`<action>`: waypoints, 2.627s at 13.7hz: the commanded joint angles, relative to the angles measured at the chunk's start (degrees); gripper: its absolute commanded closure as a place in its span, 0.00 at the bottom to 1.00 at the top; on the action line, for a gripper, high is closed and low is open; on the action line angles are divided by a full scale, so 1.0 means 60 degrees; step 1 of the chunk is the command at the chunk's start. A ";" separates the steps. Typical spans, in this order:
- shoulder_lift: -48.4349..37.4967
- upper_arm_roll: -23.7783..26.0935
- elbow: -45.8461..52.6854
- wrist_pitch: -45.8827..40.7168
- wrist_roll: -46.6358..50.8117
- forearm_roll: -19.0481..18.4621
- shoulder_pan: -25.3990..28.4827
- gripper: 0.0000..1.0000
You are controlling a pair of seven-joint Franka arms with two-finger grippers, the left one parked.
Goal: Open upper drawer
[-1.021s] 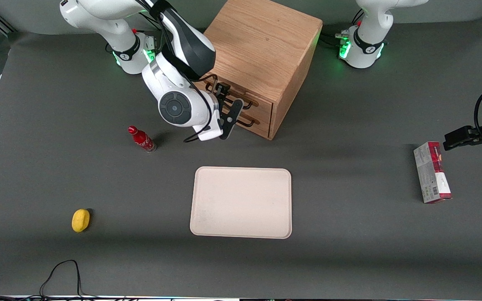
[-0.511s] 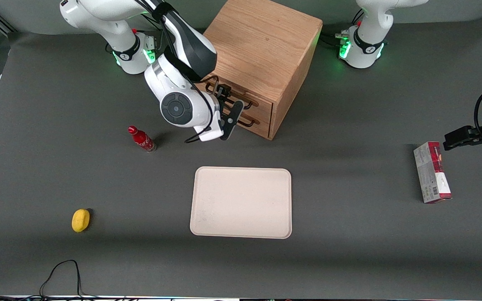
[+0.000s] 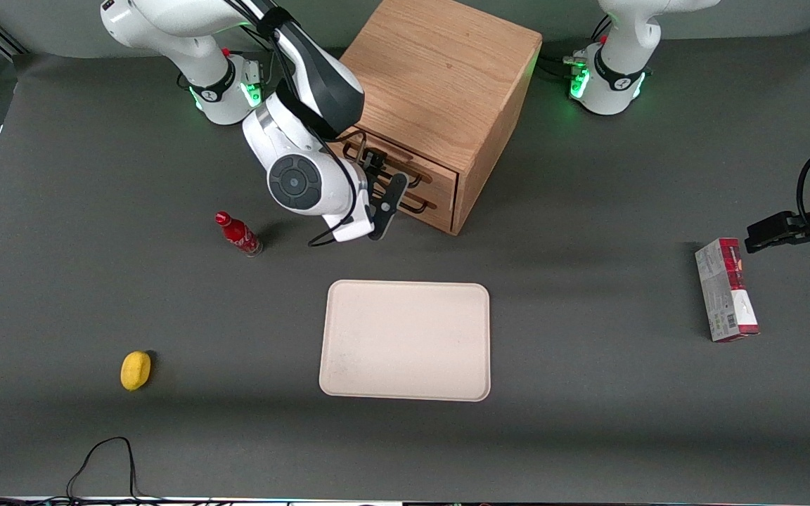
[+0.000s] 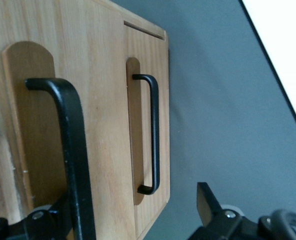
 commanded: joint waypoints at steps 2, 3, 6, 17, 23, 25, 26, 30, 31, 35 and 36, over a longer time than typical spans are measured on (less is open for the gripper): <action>-0.0098 -0.0083 -0.0155 0.0194 -0.0361 -0.0167 0.0037 0.00; -0.0113 -0.0098 -0.0155 0.0194 -0.0390 -0.0167 0.0022 0.00; -0.0113 -0.0303 -0.0140 0.0194 -0.0508 -0.0167 0.0022 0.00; 0.0063 -0.0391 -0.0081 0.0633 -0.0830 -0.0152 -0.0431 0.00; 0.0063 -0.0391 -0.0023 0.0750 -0.0845 -0.0138 -0.0842 0.00; 0.0150 -0.0406 0.0050 0.0838 -0.0845 -0.0152 -0.0929 0.00; 0.0209 -0.0391 0.0123 0.0839 -0.0859 -0.0138 -0.1017 0.00; 0.0282 -0.0406 0.0211 0.0940 -0.0859 -0.0152 -0.1208 0.00; 0.0355 -0.0406 0.0255 0.0941 -0.0859 -0.0152 -0.1223 0.00; 0.0633 -0.0406 0.0650 0.0941 -0.0859 -0.0153 -0.1457 0.00; 0.0721 -0.0406 0.0782 0.0941 -0.0859 -0.0152 -0.1515 0.00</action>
